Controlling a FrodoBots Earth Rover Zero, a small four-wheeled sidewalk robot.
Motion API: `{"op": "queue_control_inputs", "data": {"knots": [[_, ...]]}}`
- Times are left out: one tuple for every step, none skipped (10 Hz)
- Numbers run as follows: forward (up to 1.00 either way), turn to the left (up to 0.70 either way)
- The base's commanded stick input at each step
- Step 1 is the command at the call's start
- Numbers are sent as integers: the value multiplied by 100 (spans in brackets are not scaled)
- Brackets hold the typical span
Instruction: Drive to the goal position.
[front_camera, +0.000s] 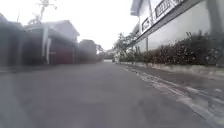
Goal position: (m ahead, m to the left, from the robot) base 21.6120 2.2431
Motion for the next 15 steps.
{"op": "queue_control_inputs", "data": {"knots": [[100, 0], [100, 0], [100, 0], [100, 0], [100, -16], [100, -39], [100, -40], [100, -40], [100, -32], [100, -18], [100, -5], [100, 0], [100, 0], [100, 0], [100, 0]]}}
